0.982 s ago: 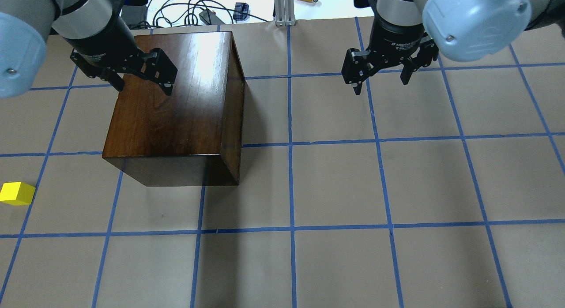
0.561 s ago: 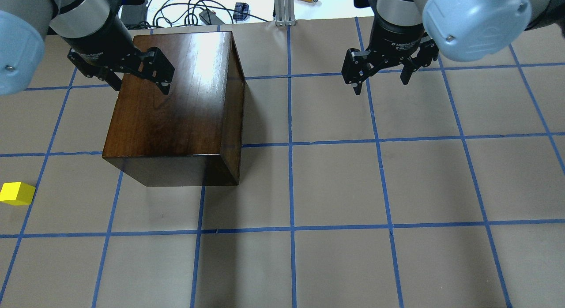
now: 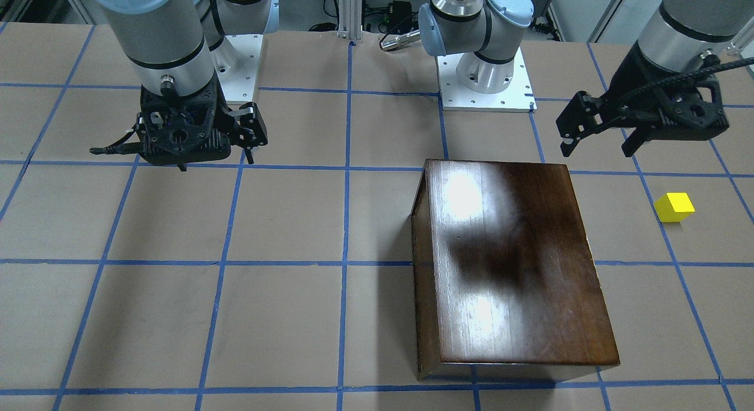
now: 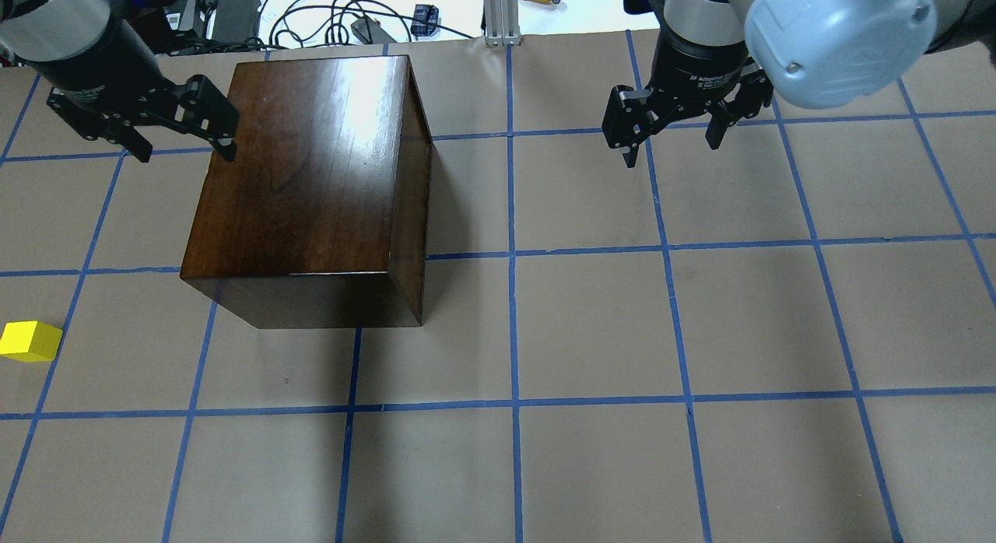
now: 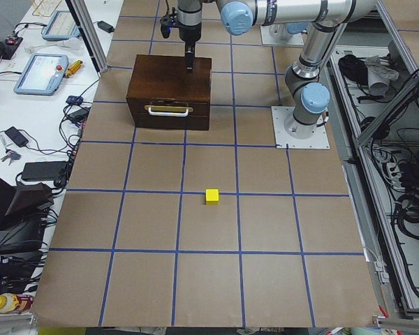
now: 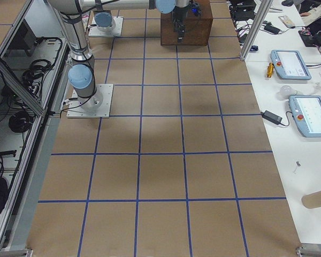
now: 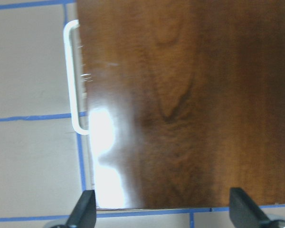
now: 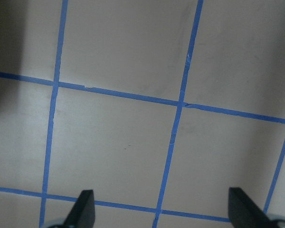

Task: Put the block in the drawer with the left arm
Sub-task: 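Move the left gripper off the cabinet top toward the drawer handle side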

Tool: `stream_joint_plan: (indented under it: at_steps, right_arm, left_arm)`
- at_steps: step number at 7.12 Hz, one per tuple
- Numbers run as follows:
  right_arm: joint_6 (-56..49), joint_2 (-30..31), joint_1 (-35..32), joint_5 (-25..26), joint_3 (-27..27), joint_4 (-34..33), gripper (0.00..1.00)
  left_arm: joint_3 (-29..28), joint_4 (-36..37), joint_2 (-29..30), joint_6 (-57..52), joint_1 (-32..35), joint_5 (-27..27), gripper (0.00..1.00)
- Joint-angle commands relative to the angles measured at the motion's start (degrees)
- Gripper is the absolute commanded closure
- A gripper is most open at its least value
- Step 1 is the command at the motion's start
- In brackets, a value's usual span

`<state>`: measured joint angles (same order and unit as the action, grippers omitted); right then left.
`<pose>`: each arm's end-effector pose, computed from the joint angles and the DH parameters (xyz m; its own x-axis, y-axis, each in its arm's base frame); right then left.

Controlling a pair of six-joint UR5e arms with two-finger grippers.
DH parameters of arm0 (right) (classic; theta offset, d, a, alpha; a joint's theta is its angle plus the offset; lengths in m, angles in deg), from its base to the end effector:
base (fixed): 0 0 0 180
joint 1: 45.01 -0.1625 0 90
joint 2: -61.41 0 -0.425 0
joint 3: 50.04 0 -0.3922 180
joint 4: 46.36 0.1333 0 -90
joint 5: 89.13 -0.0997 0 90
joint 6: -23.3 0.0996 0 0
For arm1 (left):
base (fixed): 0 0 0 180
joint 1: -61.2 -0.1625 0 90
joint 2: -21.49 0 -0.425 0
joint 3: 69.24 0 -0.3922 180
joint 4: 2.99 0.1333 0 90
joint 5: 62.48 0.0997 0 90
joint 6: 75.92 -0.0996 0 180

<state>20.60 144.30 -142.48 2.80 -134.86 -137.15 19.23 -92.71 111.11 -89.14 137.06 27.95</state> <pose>0.1993 -0.5208 0.4695 -0.9836 -0.1772 0.0327 -0.1765 0.9841 0.0215 -0.0082 -0.5101 0.5048 -0.9997 -0.0165 -0.0160 -0.0159 0.9992 -0.0355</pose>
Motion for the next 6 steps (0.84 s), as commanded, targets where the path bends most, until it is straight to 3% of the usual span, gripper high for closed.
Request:
stream_joint_plan:
  at_steps: [1,4,6]
  right_arm:
    - [-0.02,0.0,0.0,0.0,0.0,0.0,0.0]
    - [-0.02,0.0,0.0,0.0,0.0,0.0,0.0]
    - [-0.02,0.0,0.0,0.0,0.0,0.0,0.0]
  left_arm:
    - [-0.05,-0.46,-0.15,-9.38,-6.31,0.1,0.0]
    - [-0.31,1.11,2.13,-24.43,-18.87,0.01,0.0]
    - [-1.19,4.26,4.41,-25.36,-20.84,-0.52,0.0]
